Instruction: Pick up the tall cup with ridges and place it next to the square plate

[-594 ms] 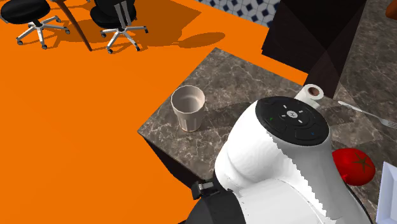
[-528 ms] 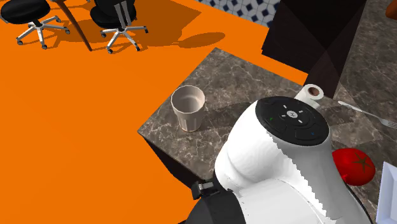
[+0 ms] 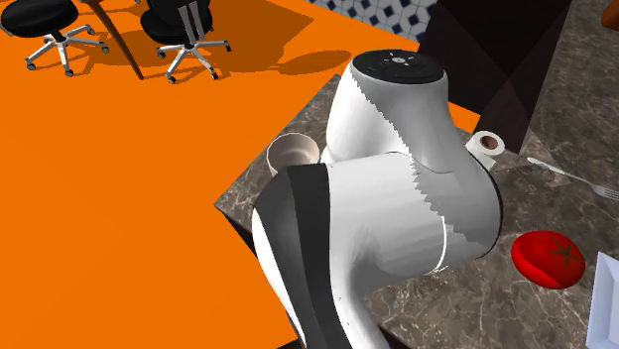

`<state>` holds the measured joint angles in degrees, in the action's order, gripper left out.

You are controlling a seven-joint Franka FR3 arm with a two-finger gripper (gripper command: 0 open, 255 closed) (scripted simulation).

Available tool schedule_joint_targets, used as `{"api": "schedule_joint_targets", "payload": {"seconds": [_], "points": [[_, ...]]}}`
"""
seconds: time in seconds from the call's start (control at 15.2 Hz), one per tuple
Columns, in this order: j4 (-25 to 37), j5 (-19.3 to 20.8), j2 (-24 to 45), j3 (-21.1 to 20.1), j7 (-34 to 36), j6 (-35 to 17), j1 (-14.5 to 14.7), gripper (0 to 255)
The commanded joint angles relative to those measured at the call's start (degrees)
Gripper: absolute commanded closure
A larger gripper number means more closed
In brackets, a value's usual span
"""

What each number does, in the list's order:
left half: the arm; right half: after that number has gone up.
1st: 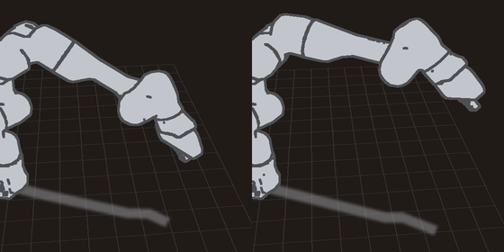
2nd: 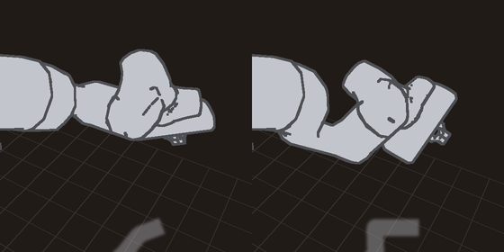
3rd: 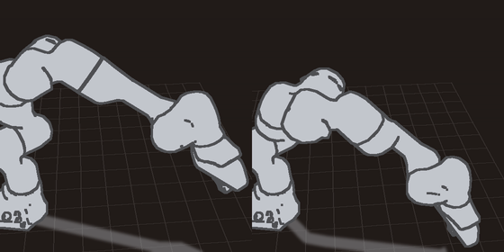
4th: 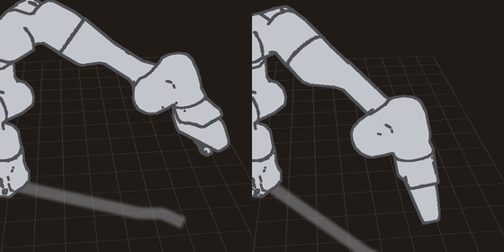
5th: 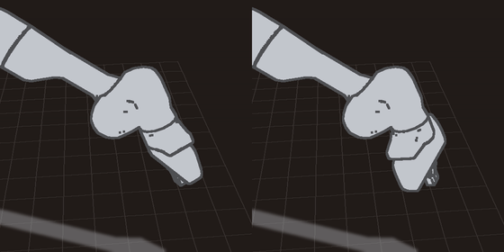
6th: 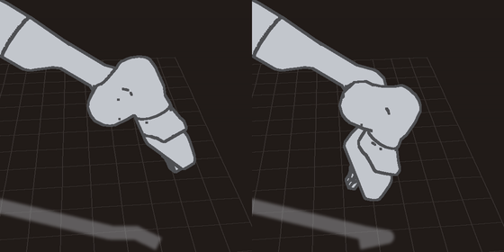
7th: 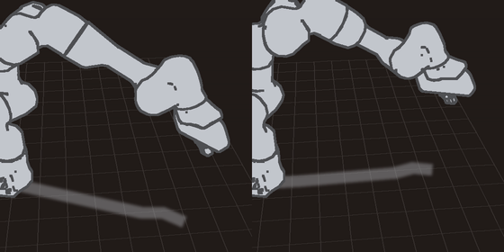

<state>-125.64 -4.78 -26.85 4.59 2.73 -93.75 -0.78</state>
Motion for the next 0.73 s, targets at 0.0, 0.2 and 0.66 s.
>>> {"api": "schedule_joint_targets", "payload": {"seconds": [0.0,0.2,0.66], "points": [[4.8,0.3,4.9,0.5,-0.4,0.4,-0.1,0],[12.6,0.3,12.2,1.0,-0.7,1.5,-0.2,0],[34.6,-0.2,30.1,2.1,-1.3,7.0,-0.8,0]]}}
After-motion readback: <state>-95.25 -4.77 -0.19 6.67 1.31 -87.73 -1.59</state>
